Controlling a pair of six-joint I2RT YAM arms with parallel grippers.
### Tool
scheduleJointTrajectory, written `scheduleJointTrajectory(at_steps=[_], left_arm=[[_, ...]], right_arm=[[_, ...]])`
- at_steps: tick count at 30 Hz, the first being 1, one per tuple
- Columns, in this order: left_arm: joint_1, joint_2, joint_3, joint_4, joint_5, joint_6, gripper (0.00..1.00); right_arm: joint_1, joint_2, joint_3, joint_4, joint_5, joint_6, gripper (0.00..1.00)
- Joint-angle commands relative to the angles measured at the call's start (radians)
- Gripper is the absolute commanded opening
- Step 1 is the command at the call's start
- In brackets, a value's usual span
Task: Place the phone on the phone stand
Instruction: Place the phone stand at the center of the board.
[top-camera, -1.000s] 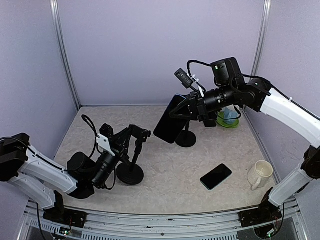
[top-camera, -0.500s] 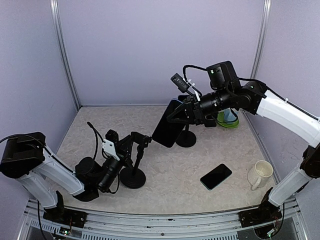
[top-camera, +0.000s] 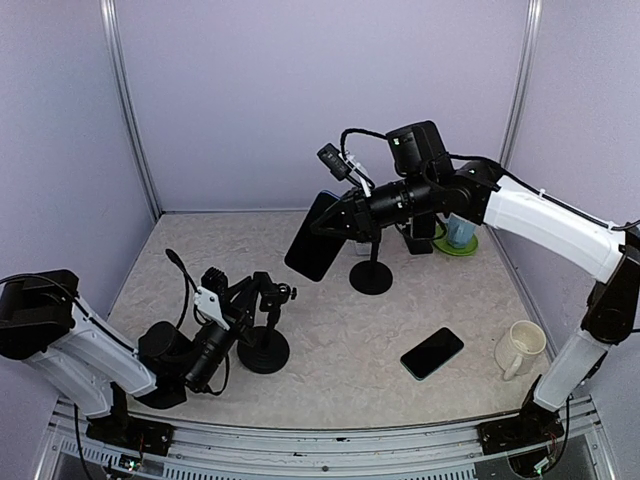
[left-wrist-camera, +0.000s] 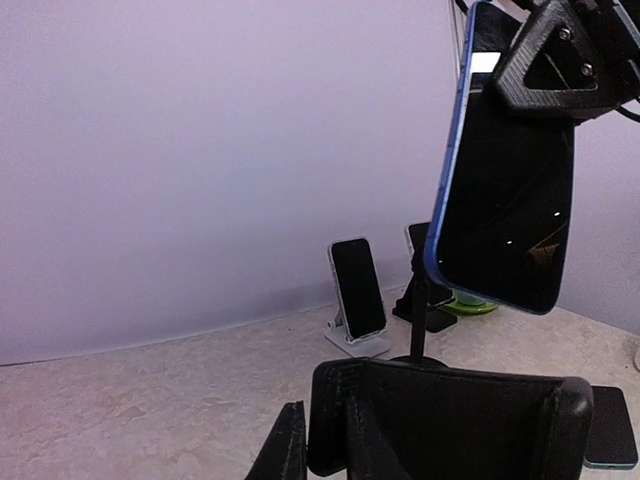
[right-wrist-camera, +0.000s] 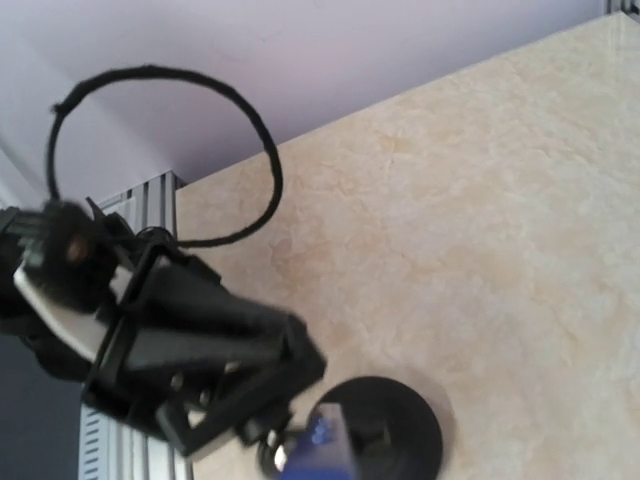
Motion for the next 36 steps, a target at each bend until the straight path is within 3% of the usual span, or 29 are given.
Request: scheduleJointTrajectory(at_steps=[1, 6, 11, 23, 27, 31, 36], left_arm=[[-0.029, -0.023, -0.013, 0.273, -0.003, 0.064, 0.12], [-0.043, -0.042, -0.03, 0.273, -0.028, 0.086, 0.09], [-0.043, -0.072, -0.056, 0.274, -0.094, 0.094, 0.13], [-0.045, -0.175, -0.13, 0.27, -0.169, 0.073, 0.61], [-0.053, -0.251, -0.164, 0.224, -0.199, 0.045, 0.69], [-0.063, -0.403, -0.208, 0.069, -0.22, -0.011, 0.73], [-0.061, -0.718, -0.206, -0.353, -0.164, -0.166, 0.76]], right_arm=[[0.051, 0.055, 0.11, -0.003, 0.005, -0.038, 0.0], [0.076, 0.084, 0.139, -0.006, -0.019, -0.039, 0.0], [0.098, 0.114, 0.2, -0.053, -0.022, -0.061, 0.0], [0.165, 0.227, 0.383, -0.219, -0.02, -0.142, 0.0], [0.168, 0.246, 0.417, -0.238, -0.009, -0.15, 0.0], [0.169, 0.221, 0.395, -0.226, 0.012, -0.149, 0.0], [0.169, 0.169, 0.339, -0.189, 0.046, -0.143, 0.0]])
